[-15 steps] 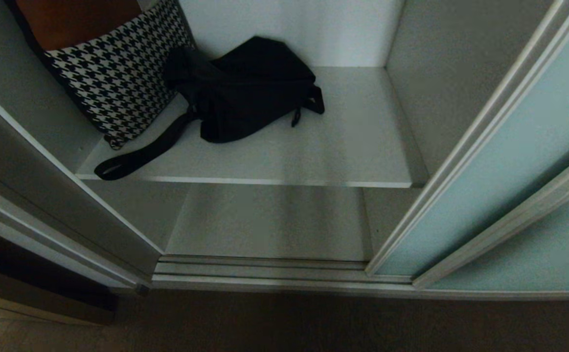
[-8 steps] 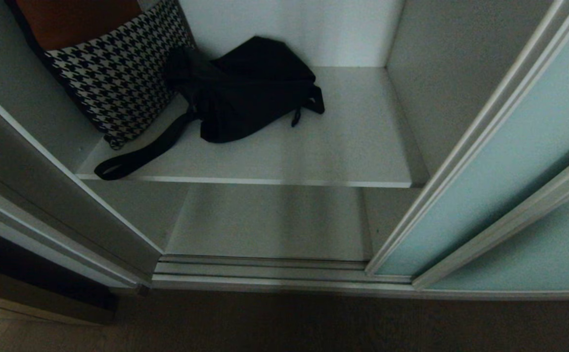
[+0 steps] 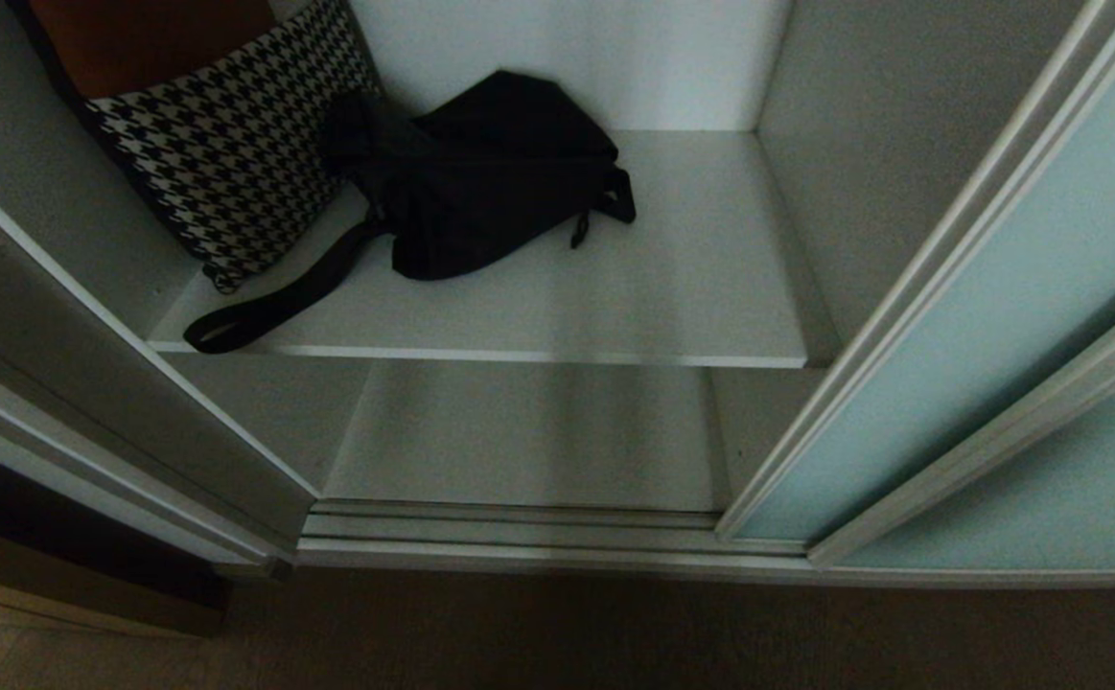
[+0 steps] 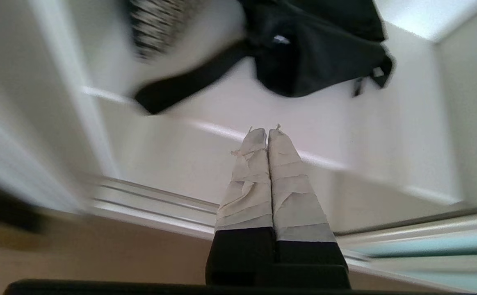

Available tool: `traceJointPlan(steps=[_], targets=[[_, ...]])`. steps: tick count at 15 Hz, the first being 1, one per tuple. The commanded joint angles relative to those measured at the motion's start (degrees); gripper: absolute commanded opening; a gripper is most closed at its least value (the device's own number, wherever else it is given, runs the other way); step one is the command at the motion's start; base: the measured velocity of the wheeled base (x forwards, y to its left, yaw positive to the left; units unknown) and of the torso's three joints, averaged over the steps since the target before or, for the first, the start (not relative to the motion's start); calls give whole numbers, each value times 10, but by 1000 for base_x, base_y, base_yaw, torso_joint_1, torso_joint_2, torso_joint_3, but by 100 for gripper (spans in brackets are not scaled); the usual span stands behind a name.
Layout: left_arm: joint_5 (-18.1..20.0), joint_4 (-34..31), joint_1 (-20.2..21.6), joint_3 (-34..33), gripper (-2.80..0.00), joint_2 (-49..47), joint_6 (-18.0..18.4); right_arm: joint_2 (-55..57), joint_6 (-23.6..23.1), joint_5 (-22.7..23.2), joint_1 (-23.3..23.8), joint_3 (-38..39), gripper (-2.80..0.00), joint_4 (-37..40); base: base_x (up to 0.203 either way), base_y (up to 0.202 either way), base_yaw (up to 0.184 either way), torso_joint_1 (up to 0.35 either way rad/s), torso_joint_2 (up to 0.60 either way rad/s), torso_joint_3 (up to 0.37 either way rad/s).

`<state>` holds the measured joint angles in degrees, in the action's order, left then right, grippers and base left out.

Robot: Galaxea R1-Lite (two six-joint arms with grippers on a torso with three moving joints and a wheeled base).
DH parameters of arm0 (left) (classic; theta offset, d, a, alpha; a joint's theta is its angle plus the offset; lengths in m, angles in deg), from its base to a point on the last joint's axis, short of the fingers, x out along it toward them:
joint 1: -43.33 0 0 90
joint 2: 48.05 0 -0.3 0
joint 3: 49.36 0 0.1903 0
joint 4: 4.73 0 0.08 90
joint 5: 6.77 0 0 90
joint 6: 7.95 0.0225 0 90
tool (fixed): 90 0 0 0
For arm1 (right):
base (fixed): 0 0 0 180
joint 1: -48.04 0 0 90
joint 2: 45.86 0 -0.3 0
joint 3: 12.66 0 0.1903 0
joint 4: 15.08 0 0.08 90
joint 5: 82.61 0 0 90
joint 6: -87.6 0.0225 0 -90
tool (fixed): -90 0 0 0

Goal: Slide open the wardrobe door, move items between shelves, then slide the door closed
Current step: Place the bag on the lower shelf

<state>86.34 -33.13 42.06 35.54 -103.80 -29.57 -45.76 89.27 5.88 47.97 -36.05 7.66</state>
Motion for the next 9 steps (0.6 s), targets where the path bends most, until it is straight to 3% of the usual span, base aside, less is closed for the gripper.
traceJointPlan(steps=[1, 2, 3, 9], targets=[[14, -2, -6, 68, -280, -148, -34, 1, 0, 0, 0, -1, -280, 0, 0, 0, 0, 0, 0, 0], [27, -7, -12, 114, -275, -194, -55, 0, 0, 0, 0, -1, -280, 0, 0, 0, 0, 0, 0, 0], [36, -14, -22, 152, 0, -231, -74, 0, 0, 0, 0, -1, -280, 0, 0, 0, 0, 0, 0, 0], [108, -30, -42, 237, 0, -363, -172, 1, 0, 0, 0, -1, -280, 0, 0, 0, 0, 0, 0, 0]])
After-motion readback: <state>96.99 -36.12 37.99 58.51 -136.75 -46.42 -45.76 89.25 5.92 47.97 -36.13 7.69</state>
